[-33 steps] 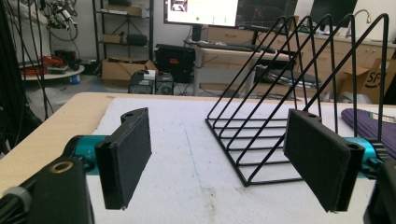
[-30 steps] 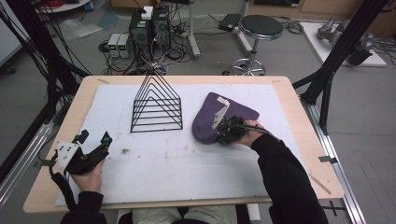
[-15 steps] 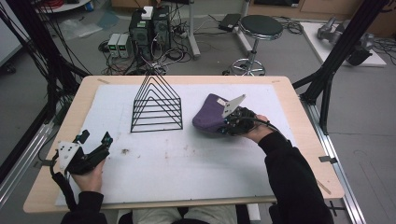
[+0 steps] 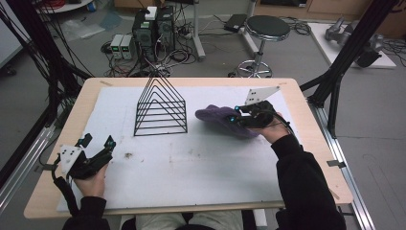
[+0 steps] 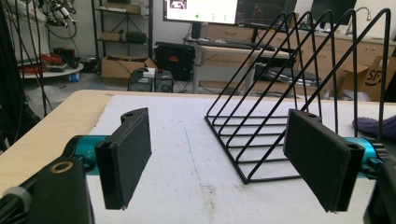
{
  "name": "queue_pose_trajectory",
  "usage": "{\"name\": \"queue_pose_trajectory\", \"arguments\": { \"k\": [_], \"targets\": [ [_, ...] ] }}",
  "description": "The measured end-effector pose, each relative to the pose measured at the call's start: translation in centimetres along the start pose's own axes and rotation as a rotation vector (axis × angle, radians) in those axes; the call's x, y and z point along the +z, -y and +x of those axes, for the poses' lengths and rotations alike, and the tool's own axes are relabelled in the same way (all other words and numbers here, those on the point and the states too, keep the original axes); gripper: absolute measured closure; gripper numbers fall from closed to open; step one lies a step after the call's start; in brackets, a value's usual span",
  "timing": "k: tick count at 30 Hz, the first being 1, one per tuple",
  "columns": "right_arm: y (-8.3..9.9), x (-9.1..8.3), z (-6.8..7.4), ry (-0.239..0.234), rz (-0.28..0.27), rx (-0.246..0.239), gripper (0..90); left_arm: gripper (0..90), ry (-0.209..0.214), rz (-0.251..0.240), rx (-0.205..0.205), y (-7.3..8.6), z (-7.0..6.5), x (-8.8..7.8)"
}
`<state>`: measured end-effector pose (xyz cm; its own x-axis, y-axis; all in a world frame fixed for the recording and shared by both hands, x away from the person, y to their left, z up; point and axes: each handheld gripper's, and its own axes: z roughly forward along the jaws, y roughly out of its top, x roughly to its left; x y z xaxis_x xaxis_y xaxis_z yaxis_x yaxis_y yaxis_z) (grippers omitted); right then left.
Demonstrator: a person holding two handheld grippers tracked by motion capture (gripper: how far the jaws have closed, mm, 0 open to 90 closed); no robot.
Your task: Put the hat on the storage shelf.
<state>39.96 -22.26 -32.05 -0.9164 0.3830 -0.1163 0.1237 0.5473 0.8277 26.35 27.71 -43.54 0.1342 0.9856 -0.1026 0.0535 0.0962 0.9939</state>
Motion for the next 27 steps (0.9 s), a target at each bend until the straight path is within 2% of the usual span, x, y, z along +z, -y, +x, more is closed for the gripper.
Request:
{"name": "queue_pose_trajectory", "arguments": {
  "k": [7, 13, 15, 16, 20, 27],
  "targets": [
    [-0.8, -1.7, 0.1, -0.001, -0.199, 0.020, 75.2, 23.5, 0.002, 0.001, 0.001, 0.0, 0.0, 0.0],
    [-0.5, -2.3, 0.4, 0.007, -0.418, 0.075, 75.2, 23.5, 0.006, 0.001, -0.008, 0.1, 0.0, 0.0],
    [-0.4, -2.3, 0.6, -0.005, -0.486, 0.116, 75.2, 23.5, 0.010, 0.000, -0.011, 0.1, 0.0, 0.0],
    [-0.4, -2.4, 0.8, -0.013, -0.507, 0.132, 75.2, 23.5, 0.013, 0.001, -0.008, 0.1, 0.0, 0.0],
    [-1.0, -2.5, 1.1, -0.027, -0.571, 0.141, 75.4, 22.4, 0.020, 0.005, -0.017, 0.0, -0.1, 0.1],
    [-2.0, -3.0, 1.5, -0.044, -0.613, 0.191, 75.8, 20.0, 0.024, 0.012, -0.015, -0.1, -0.1, 0.2]
  ]
}}
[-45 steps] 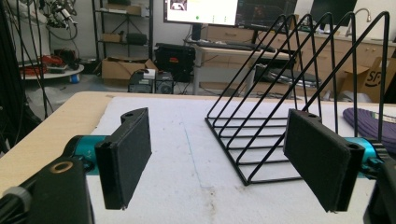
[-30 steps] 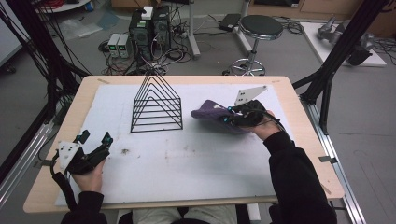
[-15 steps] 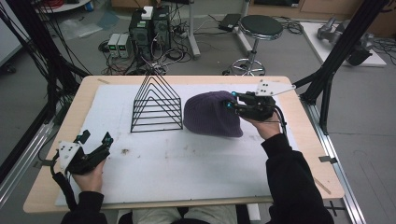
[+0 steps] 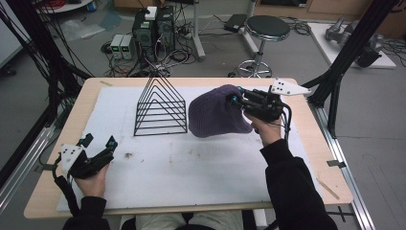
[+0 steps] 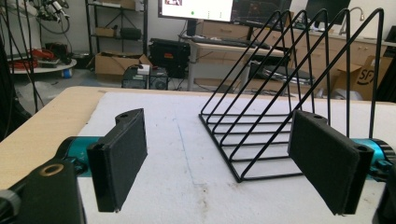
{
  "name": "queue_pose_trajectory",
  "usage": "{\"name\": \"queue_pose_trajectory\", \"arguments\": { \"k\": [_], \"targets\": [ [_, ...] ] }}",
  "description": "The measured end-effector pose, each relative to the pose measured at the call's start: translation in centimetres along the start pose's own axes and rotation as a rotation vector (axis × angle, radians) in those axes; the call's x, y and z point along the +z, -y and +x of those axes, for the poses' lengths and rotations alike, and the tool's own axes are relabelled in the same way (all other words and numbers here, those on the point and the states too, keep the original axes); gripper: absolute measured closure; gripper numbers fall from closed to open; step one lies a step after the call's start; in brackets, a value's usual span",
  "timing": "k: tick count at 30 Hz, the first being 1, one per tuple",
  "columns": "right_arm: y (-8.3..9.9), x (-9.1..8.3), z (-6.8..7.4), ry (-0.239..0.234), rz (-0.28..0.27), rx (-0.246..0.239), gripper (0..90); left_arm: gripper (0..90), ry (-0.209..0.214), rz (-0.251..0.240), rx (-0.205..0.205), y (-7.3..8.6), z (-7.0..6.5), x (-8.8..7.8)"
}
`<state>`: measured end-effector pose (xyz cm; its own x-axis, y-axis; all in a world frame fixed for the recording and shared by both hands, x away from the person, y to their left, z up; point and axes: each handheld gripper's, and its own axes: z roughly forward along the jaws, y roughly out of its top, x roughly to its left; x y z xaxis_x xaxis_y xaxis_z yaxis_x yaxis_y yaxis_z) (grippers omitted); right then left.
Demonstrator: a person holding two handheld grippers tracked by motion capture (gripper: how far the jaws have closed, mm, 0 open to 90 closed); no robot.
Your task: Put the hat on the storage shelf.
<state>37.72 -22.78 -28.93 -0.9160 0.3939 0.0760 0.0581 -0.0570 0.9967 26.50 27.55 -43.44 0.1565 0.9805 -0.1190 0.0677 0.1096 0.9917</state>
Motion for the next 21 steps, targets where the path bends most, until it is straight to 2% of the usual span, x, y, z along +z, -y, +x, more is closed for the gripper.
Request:
{"name": "queue_pose_trajectory", "arguments": {
  "k": [5, 17, 21],
  "targets": [
    [-0.9, 0.5, 0.6, -0.030, -0.058, 0.023, 76.0, 20.1, 0.013, -0.006, 0.004, -0.1, -0.2, 0.0],
    [-2.5, 3.4, 2.3, -0.077, -0.056, 0.032, 76.0, 20.1, 0.061, -0.022, 0.010, -0.8, -0.9, 0.0],
    [-3.0, 4.5, 3.1, -0.102, -0.057, 0.026, 76.0, 20.1, 0.077, -0.016, 0.025, -1.0, -1.2, 0.1]
  ]
}}
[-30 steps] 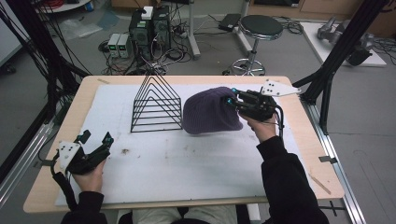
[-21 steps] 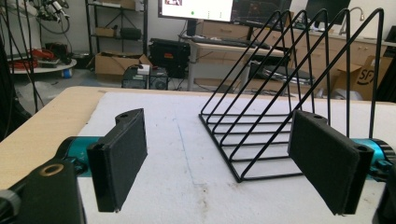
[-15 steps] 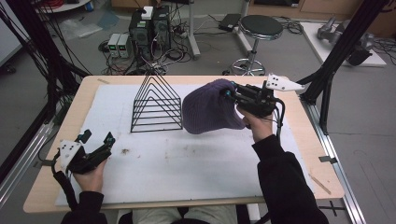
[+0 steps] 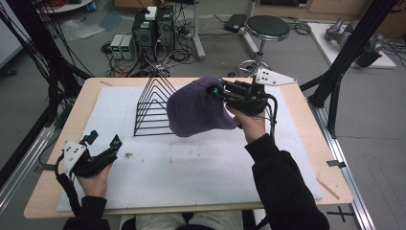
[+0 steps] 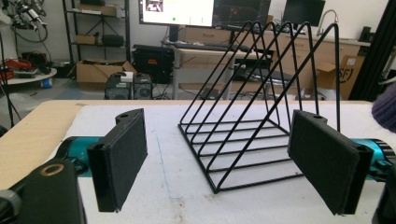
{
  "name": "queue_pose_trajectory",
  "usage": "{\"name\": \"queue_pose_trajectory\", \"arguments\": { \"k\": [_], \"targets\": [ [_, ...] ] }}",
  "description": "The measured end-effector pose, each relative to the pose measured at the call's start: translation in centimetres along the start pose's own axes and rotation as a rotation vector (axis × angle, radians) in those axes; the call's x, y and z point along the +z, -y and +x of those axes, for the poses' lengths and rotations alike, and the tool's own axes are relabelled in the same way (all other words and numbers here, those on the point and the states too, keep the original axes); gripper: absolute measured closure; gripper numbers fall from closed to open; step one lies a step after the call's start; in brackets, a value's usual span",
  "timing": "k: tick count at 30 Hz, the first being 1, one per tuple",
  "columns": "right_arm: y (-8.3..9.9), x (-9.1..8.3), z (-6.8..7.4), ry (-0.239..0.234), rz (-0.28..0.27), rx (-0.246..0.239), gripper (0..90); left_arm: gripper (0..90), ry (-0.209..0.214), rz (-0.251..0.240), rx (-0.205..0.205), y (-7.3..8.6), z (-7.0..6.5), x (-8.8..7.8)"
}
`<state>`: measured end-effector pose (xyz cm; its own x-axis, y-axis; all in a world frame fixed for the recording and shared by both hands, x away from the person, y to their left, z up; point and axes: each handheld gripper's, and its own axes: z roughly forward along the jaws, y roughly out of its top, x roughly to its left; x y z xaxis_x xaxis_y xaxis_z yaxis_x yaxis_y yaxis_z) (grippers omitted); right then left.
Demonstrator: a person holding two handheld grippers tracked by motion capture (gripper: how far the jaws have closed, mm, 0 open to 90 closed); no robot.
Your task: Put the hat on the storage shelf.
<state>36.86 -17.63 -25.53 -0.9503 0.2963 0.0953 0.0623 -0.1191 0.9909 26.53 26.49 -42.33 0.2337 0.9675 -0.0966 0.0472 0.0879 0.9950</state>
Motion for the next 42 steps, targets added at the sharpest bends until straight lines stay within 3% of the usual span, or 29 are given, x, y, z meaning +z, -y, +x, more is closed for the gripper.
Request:
{"name": "queue_pose_trajectory", "arguments": {
  "k": [8, 13, 19, 20, 21, 23, 24, 25, 28, 29, 30, 33, 37, 38, 39, 42],
  "targets": [
    [-0.5, 1.7, 1.0, -0.034, -0.015, -0.005, 75.9, 20.1, 0.017, -0.014, -0.007, -0.4, -0.2, -0.1],
    [-0.6, 2.9, 1.7, -0.055, -0.010, -0.005, 75.9, 20.0, 0.059, -0.039, -0.009, -1.0, -0.6, -0.1],
    [-0.7, 3.5, 2.2, -0.077, -0.012, -0.006, 75.8, 17.5, 0.204, -0.077, 0.012, -2.0, -1.1, 0.4],
    [-0.7, 3.5, 2.3, -0.081, -0.013, -0.005, 75.8, 17.3, 0.204, -0.077, 0.012, -2.0, -1.1, 0.4],
    [-0.8, 3.6, 2.4, -0.082, -0.016, -0.002, 75.8, 16.9, 0.260, -0.086, 0.015, -2.1, -1.2, 0.6],
    [-0.8, 3.7, 2.5, -0.090, -0.016, -0.001, 75.8, 15.4, 0.283, -0.092, 0.014, -2.1, -1.3, 0.7],
    [-0.9, 3.8, 2.6, -0.091, -0.018, 0.000, 75.7, 14.8, 0.337, -0.105, 0.009, -2.2, -1.5, 0.9],
    [-0.9, 3.8, 2.6, -0.092, -0.017, -0.001, 75.7, 14.7, 0.337, -0.105, 0.009, -2.2, -1.5, 0.9],
    [-0.9, 3.9, 2.7, -0.098, -0.022, -0.001, 75.7, 14.4, 0.428, -0.138, -0.003, -2.5, -2.2, 1.3],
    [-0.9, 4.0, 2.8, -0.103, -0.022, 0.005, 75.6, 14.0, 0.428, -0.138, -0.003, -2.5, -2.2, 1.3],
    [-0.9, 4.0, 2.8, -0.103, -0.023, 0.003, 75.6, 14.0, 0.476, -0.153, -0.010, -2.7, -2.5, 1.5],
    [-0.9, 4.1, 2.9, -0.110, -0.024, 0.007, 75.3, 11.1, 0.508, -0.154, -0.020, -2.9, -3.0, 1.7],
    [-0.8, 4.2, 2.8, -0.114, -0.025, 0.014, 75.2, 8.8, 0.607, -0.142, -0.044, -3.2, -3.9, 2.4],
    [-0.8, 4.2, 2.8, -0.115, -0.025, 0.014, 75.2, 8.0, 0.607, -0.142, -0.044, -3.2, -3.9, 2.4],
    [-0.8, 4.3, 2.9, -0.116, -0.024, 0.015, 75.2, 6.8, 0.657, -0.136, -0.056, -3.3, -4.2, 2.6],
    [-0.7, 4.3, 2.8, -0.121, -0.024, 0.025, 75.2, 6.6, 0.699, -0.120, -0.042, -3.4, -4.8, 2.9]
  ]
}}
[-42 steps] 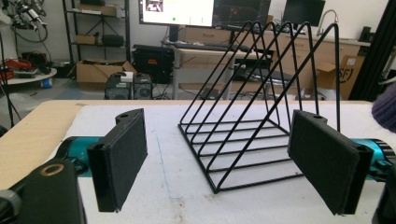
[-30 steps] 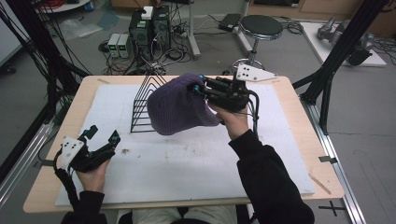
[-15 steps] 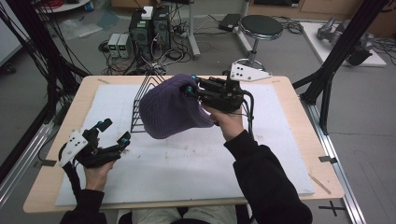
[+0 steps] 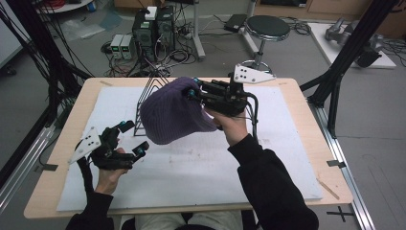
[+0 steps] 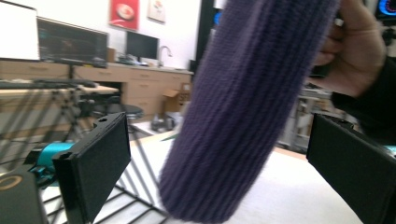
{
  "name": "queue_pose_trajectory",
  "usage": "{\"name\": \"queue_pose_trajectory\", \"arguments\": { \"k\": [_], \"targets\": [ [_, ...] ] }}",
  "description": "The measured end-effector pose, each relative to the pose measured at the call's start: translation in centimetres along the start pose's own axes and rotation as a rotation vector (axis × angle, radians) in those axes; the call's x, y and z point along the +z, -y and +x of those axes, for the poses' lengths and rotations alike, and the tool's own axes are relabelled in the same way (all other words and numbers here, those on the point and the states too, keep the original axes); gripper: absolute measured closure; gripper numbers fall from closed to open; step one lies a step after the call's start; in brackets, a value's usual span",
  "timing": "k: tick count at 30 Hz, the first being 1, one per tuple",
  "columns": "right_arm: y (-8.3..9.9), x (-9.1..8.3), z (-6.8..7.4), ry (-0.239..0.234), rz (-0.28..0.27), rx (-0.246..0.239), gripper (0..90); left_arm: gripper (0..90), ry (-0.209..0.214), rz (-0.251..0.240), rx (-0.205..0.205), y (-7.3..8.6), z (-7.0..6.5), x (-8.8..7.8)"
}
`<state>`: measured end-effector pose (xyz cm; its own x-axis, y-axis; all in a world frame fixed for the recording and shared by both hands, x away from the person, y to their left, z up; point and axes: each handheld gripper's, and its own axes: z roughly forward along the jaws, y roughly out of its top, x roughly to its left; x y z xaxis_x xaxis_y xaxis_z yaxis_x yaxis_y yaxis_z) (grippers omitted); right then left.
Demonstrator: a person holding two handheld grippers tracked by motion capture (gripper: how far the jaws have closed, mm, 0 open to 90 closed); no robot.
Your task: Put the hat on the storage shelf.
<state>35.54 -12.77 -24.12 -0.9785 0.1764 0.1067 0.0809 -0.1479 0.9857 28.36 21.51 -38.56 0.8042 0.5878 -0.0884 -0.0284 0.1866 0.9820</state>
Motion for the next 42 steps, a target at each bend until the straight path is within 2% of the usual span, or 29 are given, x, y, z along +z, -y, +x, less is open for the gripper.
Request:
{"name": "queue_pose_trajectory", "arguments": {
  "k": [5, 8, 11, 13, 15, 16, 17, 18, 22, 25, 26, 27, 29, 30, 35, 42],
  "targets": [
    [0.1, 0.2, -0.1, -0.015, 0.000, 0.013, 75.0, 6.6, 0.055, 0.036, 0.018, -0.1, 0.0, 1.4],
    [0.2, 0.4, -0.3, -0.029, -0.003, 0.030, 74.8, 6.6, 0.093, 0.071, 0.008, 0.1, 0.3, 2.2],
    [0.3, 0.6, -0.4, -0.034, -0.001, 0.037, 74.8, 7.0, 0.095, 0.109, 0.019, 0.2, 0.3, 2.7],
    [0.4, 0.6, -0.4, -0.032, 0.000, 0.038, 74.8, 9.5, 0.100, 0.116, 0.021, 0.2, 0.4, 2.7],
    [0.4, 0.7, -0.5, -0.036, 0.004, 0.041, 74.7, 15.9, 0.104, 0.122, 0.018, 0.2, 0.6, 2.6],
    [0.4, 0.6, -0.5, -0.037, 0.006, 0.041, 74.7, 21.9, 0.126, 0.121, 0.017, 0.2, 0.9, 2.4],
    [0.4, 0.6, -0.5, -0.037, 0.007, 0.040, 74.7, 29.1, 0.126, 0.121, 0.017, 0.2, 0.9, 2.4],
    [0.4, 0.6, -0.6, -0.036, 0.006, 0.041, 74.7, 34.8, 0.130, 0.122, 0.033, 0.3, 0.9, 2.3],
    [0.5, 0.6, -0.8, -0.032, 0.012, 0.042, 74.7, 53.9, 0.105, 0.163, 0.065, 0.4, 0.8, 2.3],
    [0.6, 0.5, -0.9, -0.022, 0.019, 0.034, 74.7, 70.5, 0.087, 0.185, 0.060, 0.3, 0.8, 2.2],
    [0.7, 0.5, -0.9, -0.019, 0.024, 0.035, 74.7, 76.2, 0.084, 0.194, 0.043, 0.3, 1.0, 2.0],
    [0.7, 0.4, -1.0, -0.017, 0.025, 0.036, 74.7, 78.5, 0.077, 0.199, 0.038, 0.2, 1.2, 2.0],
    [0.9, 0.3, -1.1, -0.010, 0.022, 0.037, 74.7, 81.4, 0.076, 0.202, 0.035, 0.1, 1.3, 1.8],
    [1.0, 0.3, -1.2, -0.005, 0.025, 0.039, 74.7, 82.1, 0.056, 0.216, 0.024, -0.1, 1.5, 1.7],
    [1.4, 0.1, -1.5, 0.006, 0.017, 0.048, 74.7, 83.2, 0.055, 0.217, 0.025, -0.4, 1.6, 1.5],
    [1.2, 0.0, -2.2, 0.040, 0.003, 0.050, 74.9, 83.2, 0.036, 0.165, -0.010, -1.5, 3.0, 1.3]
  ]
}}
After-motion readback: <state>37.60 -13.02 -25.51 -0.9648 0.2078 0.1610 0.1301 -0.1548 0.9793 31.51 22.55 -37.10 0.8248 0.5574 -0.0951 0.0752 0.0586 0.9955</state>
